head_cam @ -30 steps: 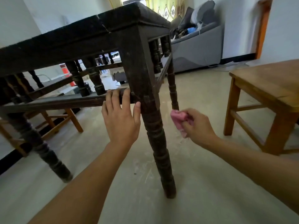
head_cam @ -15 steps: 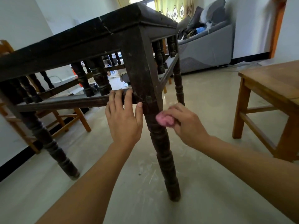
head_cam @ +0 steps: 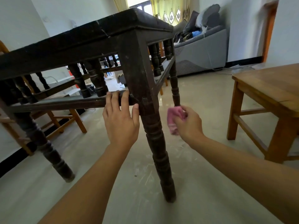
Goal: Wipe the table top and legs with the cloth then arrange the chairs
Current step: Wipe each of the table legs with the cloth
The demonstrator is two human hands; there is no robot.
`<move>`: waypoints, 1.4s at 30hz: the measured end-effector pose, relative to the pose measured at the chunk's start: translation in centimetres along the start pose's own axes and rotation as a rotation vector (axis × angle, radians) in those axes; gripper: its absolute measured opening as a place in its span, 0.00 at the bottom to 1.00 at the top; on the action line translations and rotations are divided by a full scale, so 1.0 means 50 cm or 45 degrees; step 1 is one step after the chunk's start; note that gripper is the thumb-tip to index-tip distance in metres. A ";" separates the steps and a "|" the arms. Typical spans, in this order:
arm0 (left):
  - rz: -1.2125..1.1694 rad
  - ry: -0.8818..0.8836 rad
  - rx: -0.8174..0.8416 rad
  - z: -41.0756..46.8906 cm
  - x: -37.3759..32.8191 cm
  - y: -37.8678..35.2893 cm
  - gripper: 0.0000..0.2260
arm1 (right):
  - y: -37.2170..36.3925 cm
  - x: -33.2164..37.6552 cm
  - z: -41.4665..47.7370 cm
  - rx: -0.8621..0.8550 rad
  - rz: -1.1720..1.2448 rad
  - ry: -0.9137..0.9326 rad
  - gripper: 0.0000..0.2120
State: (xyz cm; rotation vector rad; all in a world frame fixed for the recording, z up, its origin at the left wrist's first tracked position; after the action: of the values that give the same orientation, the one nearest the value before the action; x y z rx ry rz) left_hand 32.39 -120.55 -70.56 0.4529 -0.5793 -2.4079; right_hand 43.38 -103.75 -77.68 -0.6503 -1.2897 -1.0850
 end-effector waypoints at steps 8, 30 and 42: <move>-0.090 -0.028 0.075 0.003 0.012 0.014 0.21 | -0.067 0.000 -0.205 0.617 -0.076 -0.271 0.02; -0.162 -0.218 0.283 -0.120 0.000 0.000 0.26 | -0.068 -0.023 -0.125 0.225 0.078 0.002 0.07; -0.448 -0.249 0.520 -0.181 -0.024 -0.066 0.25 | -0.021 -0.071 -0.096 0.290 -0.022 -0.167 0.06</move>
State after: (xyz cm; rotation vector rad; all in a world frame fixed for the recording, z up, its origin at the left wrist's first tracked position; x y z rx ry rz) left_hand 35.73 -120.08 -79.65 0.5267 -1.1759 -2.6871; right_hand 44.76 -107.42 -82.27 -0.5456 -1.5095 -0.9039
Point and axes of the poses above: each hand's wrist, its own z-axis towards the middle knuckle, its own y-axis out of the back of the hand, x = y × z, the point moved 5 cm from there along z, towards the middle knuckle, and after that the axes turned 4 degrees about -x, right-handed, at the moved point
